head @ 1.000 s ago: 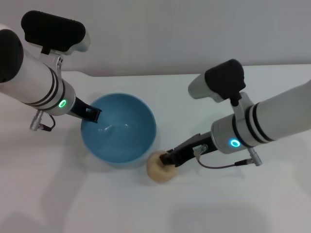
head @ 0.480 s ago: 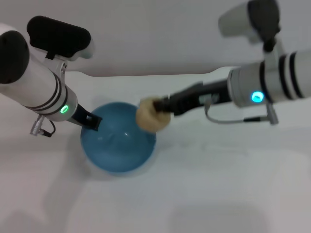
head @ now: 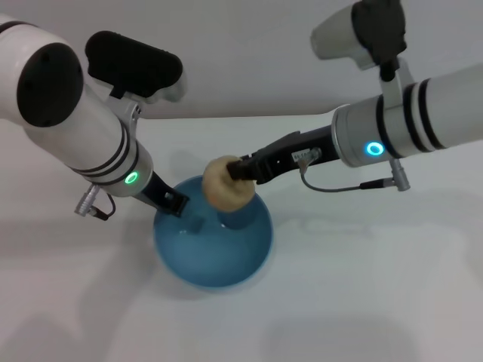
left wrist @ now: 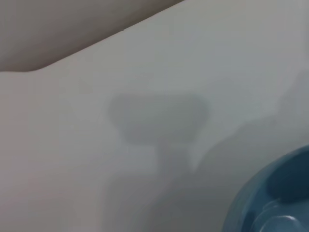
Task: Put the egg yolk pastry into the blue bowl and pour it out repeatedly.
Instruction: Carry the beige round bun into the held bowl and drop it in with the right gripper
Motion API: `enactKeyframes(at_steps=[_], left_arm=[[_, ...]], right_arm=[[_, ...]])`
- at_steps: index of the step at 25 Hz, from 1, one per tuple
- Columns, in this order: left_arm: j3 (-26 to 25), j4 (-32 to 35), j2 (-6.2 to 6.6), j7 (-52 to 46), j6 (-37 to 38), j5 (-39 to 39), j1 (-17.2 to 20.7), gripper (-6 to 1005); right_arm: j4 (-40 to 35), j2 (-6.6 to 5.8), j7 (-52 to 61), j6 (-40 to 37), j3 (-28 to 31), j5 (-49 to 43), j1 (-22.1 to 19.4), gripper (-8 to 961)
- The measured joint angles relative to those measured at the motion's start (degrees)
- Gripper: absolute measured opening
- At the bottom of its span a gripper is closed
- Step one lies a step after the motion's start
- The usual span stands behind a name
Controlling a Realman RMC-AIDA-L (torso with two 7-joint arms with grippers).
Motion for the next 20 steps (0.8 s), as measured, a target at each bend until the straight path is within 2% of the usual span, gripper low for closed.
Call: enactKeyframes(at_steps=[5, 10, 18, 19, 20], left_arm=[[0.8, 0.0, -0.08, -0.1, -0.3, -0.4, -0.8, 3], [0.8, 0.2, 0.0, 0.3, -0.3, -1.5, -1.4, 3], [1.4, 0.3, -0.04, 0.4, 0.6, -1.5, -1.5, 3], [1.4, 0.3, -0.05, 0.4, 1.0, -1.6, -1.4, 3], [1.4, 0.4, -0.05, 0.4, 1.8, -1.5, -1.2, 3]], right_arm=[[-1.8, -0.04, -1.2, -2.2, -1.2, -0.2, -0.1, 55], [-1.9, -0.08, -2.0, -2.9, -0.4, -0.2, -0.6, 112], [-0.1, -0.22, -1.8, -1.5, 3.9, 0.3, -2.2, 405], [-0.1, -0.22, -1.2, -0.5, 6.4, 0.7, -2.6, 439], [-0.6, -0.26, -0.1, 1.3, 12.3, 1.6, -3.2, 474]])
